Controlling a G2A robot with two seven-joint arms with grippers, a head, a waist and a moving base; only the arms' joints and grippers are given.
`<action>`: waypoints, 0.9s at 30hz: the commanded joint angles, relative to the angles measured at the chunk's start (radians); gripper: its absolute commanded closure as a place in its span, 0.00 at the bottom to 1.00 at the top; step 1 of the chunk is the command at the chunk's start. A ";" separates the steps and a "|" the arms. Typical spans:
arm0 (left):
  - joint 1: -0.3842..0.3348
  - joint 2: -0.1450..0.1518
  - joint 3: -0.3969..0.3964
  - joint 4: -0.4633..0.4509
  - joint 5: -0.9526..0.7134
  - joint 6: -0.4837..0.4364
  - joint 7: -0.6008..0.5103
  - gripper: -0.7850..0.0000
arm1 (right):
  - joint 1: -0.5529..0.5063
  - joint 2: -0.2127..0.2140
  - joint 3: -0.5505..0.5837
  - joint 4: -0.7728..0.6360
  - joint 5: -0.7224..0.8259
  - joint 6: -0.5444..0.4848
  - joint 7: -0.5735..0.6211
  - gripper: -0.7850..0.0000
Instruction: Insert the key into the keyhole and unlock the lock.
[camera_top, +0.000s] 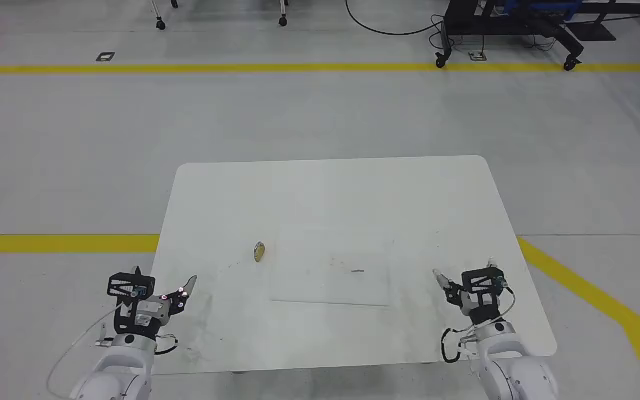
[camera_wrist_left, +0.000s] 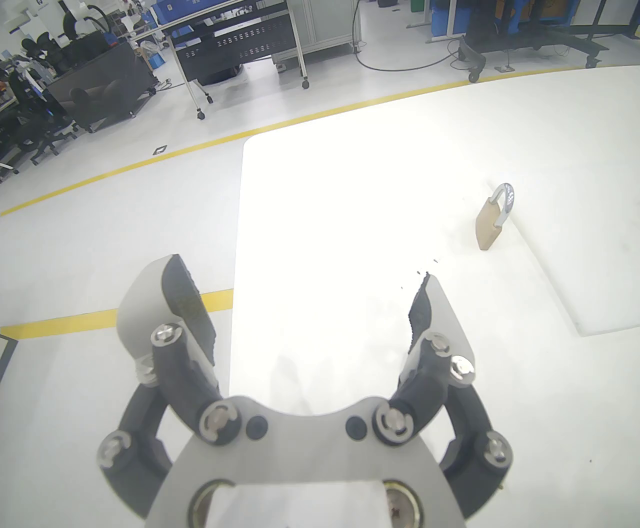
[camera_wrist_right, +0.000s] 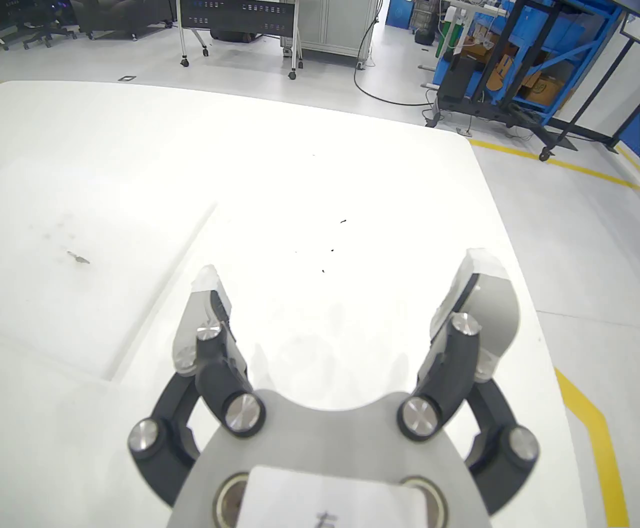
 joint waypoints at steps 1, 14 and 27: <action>0.000 0.000 0.000 0.000 0.000 0.000 0.000 0.00 | 0.036 0.000 -0.031 0.014 0.020 -0.089 0.021 0.00; 0.000 0.000 0.000 0.000 0.000 0.000 0.000 0.00 | 0.324 0.006 -0.241 0.168 -0.018 -0.574 0.303 0.46; 0.000 0.000 0.000 0.000 0.000 0.000 0.000 0.00 | 0.479 -0.010 -0.354 0.270 -0.021 -0.563 0.394 0.61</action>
